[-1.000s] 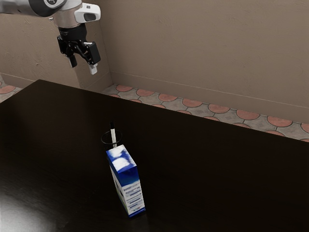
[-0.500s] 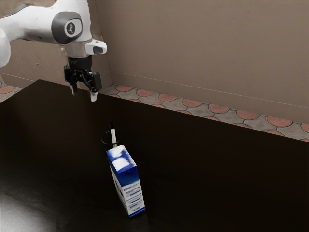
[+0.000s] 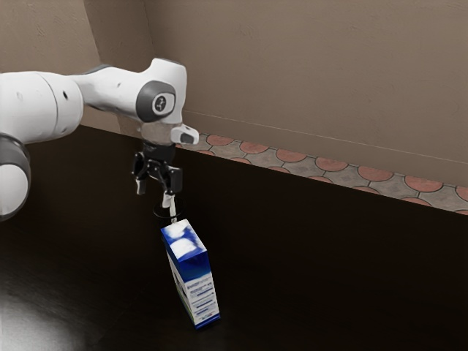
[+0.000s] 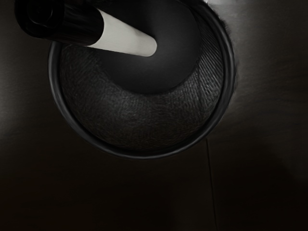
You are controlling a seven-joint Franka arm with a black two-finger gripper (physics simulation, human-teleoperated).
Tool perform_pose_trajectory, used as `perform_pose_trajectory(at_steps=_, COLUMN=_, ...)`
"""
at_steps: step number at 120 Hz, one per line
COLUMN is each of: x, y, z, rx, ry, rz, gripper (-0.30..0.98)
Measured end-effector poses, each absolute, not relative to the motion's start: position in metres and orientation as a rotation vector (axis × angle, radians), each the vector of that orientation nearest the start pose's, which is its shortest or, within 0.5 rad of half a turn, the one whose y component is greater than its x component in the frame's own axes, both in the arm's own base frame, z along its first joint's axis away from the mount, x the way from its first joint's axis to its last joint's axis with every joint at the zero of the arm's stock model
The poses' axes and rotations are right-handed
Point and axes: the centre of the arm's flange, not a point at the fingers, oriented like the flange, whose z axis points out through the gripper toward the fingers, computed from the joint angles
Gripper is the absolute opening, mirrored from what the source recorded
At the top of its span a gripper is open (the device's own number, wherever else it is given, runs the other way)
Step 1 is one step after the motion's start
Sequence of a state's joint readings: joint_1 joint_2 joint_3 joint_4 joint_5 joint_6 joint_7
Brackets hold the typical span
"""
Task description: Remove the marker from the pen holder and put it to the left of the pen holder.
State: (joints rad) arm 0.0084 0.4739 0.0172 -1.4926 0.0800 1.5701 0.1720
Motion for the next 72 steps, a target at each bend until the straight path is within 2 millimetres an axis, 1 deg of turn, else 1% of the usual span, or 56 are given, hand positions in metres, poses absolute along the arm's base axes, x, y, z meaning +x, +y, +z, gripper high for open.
perform_pose_trajectory(at_steps=5, x=0.646, y=0.024, z=0.371, rx=-3.050, ry=0.222, rz=0.616, gripper=0.69)
perform_pose_trajectory(at_steps=15, x=0.654, y=0.058, z=0.364, rx=-3.122, ry=0.076, rz=0.611, gripper=0.69)
perform_pose_trajectory(at_steps=22, x=0.660, y=0.069, z=0.361, rx=-3.148, ry=0.001, rz=0.601, gripper=0.69)
perform_pose_trajectory(at_steps=32, x=0.663, y=0.071, z=0.358, rx=-3.162, ry=-0.076, rz=0.599, gripper=0.69)
perform_pose_trajectory(at_steps=44, x=0.664, y=0.065, z=0.354, rx=-3.181, ry=-0.181, rz=0.608, gripper=0.69)
perform_pose_trajectory(at_steps=48, x=0.665, y=0.064, z=0.350, rx=-3.181, ry=-0.214, rz=0.614, gripper=0.69)
perform_pose_trajectory(at_steps=57, x=0.669, y=0.068, z=0.338, rx=-3.177, ry=-0.296, rz=0.615, gripper=0.69)
perform_pose_trajectory(at_steps=72, x=0.678, y=0.070, z=0.350, rx=-3.175, ry=-0.388, rz=0.536, gripper=0.69)
